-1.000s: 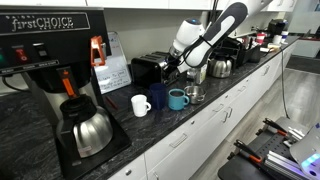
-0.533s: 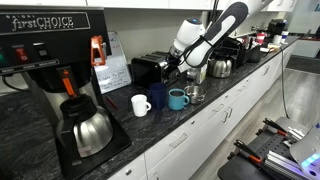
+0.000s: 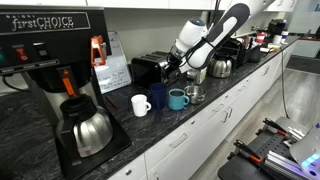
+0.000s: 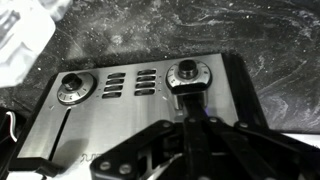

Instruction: Push the left toaster lever.

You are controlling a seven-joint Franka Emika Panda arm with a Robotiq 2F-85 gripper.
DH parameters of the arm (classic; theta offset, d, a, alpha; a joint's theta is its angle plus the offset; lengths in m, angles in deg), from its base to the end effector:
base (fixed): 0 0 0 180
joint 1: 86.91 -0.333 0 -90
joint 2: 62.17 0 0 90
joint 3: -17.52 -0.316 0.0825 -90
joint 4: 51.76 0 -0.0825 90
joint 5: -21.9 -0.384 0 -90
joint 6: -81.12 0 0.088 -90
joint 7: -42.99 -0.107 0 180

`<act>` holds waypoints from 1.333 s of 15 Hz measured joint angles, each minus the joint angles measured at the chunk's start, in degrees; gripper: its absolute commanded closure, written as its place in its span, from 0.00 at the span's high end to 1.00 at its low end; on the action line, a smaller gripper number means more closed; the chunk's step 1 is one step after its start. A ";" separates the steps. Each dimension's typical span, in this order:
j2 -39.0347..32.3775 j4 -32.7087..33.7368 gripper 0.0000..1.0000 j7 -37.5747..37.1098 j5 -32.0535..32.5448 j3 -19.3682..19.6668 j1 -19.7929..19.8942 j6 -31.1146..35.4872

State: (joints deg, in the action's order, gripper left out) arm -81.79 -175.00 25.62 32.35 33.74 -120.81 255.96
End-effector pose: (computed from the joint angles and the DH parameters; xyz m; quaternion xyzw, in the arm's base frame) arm 0.5764 0.2062 0.3082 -0.9519 -0.1078 -0.2867 0.0108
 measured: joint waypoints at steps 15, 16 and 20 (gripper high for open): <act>10.26 -8.41 0.27 4.73 0.00 0.68 0.80 3.98; 11.53 -9.27 0.29 5.33 0.00 0.67 0.83 3.98; 17.67 -13.72 0.26 9.08 -2.39 -1.11 0.90 3.70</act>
State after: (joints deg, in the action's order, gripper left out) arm -64.12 -188.72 34.71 29.96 32.64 -119.91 259.66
